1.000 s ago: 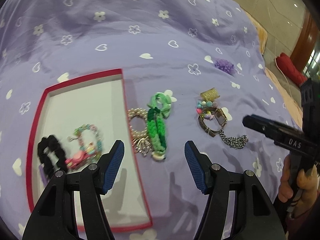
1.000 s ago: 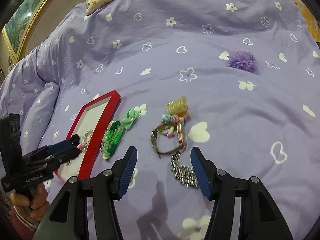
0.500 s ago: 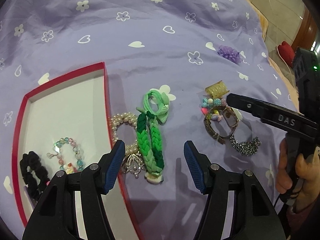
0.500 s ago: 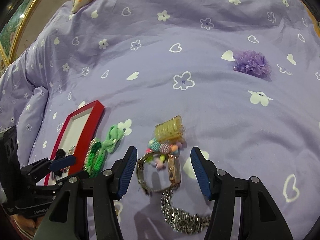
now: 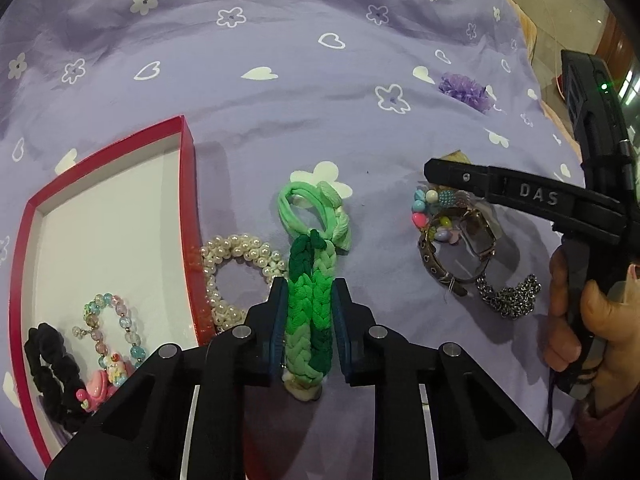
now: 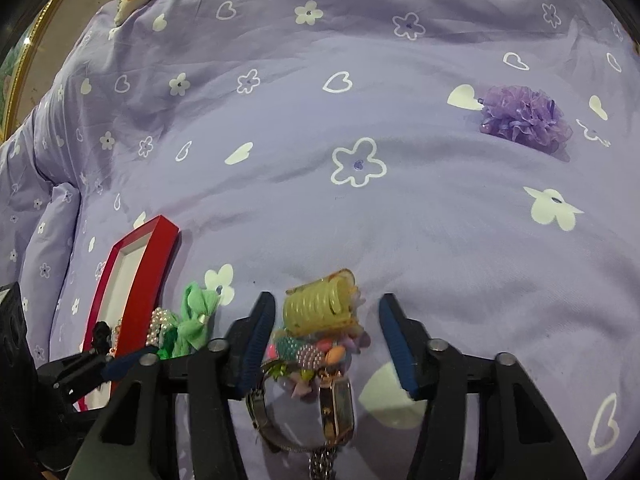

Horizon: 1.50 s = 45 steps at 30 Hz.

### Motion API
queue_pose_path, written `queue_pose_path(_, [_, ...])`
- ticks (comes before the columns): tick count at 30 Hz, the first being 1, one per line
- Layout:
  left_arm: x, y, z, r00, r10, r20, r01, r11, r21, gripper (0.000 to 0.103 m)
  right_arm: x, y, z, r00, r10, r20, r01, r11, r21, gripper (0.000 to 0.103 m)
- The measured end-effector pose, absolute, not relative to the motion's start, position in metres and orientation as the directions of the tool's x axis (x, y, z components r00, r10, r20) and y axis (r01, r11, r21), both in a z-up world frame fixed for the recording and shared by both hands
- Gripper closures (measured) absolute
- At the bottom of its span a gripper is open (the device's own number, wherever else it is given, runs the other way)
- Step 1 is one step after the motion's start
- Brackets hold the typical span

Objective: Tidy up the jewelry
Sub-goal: 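Grasp the green braided hair tie with the left tool while the right tool grasps the yellow claw clip, then carry the green hair tie with the left tool while the right tool carries the claw clip over the tray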

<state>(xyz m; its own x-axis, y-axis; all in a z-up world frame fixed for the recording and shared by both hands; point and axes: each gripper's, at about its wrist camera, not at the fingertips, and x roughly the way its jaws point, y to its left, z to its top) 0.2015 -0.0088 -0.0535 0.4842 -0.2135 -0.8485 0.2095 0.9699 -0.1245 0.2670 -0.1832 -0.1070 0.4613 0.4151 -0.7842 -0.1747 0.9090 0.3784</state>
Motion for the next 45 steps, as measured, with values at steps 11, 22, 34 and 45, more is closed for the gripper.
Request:
queue_pose_path(11, [0.184,0.013,-0.029,0.547,-0.284,-0.788,0.192,0.958,-0.212,0.103,0.246,-0.192,-0.075,0.54,0.424,-0.727,-0.176,0.901,0.395,0.066])
queue_pose_path(22, [0.182,-0.012,-0.044,0.475,-0.268,-0.838,0.238,0.956,-0.171,0.061,0.211,-0.189,-0.055,0.54,0.479,-0.692,-0.222,0.874,0.432,0.066])
queue_pose_path(34, [0.176,-0.009,-0.039,0.51,-0.235,-0.828,0.218,0.966,-0.14,0.097,0.189,-0.196,-0.062,0.514,0.503,-0.695,-0.215,0.86,0.463,0.066])
queue_pose_path(45, [0.132,0.033,-0.004,0.593,-0.271,-0.758,0.155,0.963,-0.222,0.097,0.164,-0.174,-0.046,0.499,0.548,-0.672,-0.279,0.835,0.474,0.066])
